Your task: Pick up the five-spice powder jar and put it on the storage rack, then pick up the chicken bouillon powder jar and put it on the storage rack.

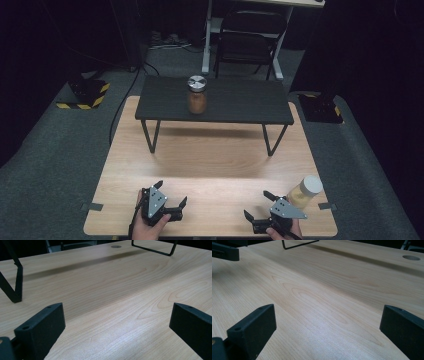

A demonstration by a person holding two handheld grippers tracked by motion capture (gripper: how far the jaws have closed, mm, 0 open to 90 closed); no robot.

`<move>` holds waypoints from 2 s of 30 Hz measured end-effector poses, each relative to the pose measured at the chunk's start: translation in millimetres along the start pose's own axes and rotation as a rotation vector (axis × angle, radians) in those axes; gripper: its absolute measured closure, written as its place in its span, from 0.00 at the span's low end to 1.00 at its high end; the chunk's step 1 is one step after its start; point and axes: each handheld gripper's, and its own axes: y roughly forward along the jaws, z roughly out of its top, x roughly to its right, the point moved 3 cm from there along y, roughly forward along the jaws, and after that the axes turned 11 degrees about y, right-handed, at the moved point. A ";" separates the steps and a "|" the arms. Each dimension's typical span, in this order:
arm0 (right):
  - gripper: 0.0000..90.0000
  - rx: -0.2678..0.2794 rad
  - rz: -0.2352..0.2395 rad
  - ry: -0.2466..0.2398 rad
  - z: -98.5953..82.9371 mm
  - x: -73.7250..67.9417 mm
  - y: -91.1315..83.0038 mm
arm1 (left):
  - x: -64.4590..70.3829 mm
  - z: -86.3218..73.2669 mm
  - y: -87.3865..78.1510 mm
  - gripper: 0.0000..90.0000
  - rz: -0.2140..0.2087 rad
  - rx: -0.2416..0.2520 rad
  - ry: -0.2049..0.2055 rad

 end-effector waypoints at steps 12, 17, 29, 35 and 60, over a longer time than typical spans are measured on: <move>0.00 -0.001 -0.009 -0.003 -0.1 -2.0 0.0 | 0.2 0.2 -0.3 0.01 0.001 -0.003 -0.007; 0.01 -0.006 -0.004 -0.015 -0.1 -4.0 0.1 | 1.2 0.6 -0.4 0.01 -0.001 -0.004 0.002; 0.01 -0.012 0.010 -0.009 0.9 -1.7 0.5 | -2.5 -0.1 0.9 0.00 -0.025 0.003 -0.013; 0.01 0.006 0.007 0.005 -1.5 -0.8 -1.2 | -2.5 1.1 2.3 0.00 -0.030 -0.001 -0.009; 0.00 0.195 -0.036 0.054 3.9 0.9 -43.6 | -2.1 1.0 2.9 0.00 -0.045 0.006 0.001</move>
